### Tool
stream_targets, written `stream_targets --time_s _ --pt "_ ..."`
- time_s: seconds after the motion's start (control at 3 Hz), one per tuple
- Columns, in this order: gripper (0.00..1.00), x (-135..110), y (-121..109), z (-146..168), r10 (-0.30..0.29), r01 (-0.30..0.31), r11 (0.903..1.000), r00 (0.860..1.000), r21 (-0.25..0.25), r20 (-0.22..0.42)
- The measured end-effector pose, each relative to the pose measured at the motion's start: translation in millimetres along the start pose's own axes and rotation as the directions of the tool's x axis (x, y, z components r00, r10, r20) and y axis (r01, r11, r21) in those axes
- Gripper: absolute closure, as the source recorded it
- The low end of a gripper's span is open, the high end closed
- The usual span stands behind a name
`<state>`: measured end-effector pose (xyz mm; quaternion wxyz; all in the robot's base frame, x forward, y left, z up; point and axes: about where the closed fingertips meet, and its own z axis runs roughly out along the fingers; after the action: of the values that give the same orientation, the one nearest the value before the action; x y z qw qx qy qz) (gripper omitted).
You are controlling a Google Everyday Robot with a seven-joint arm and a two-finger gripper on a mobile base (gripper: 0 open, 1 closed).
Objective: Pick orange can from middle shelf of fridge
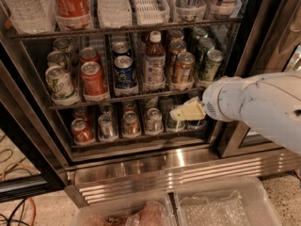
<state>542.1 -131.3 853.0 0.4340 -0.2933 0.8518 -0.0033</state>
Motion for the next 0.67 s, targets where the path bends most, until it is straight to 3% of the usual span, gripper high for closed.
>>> stream_targets --time_s 0.33,0.67 --pt "0.0 -17 -7 -3 0.033 -0.035 0.9992 0.997 0.018 0.067" --pt "0.0 -37 -27 -7 0.062 -0.074 0.9947 0.985 0.072 0.162"
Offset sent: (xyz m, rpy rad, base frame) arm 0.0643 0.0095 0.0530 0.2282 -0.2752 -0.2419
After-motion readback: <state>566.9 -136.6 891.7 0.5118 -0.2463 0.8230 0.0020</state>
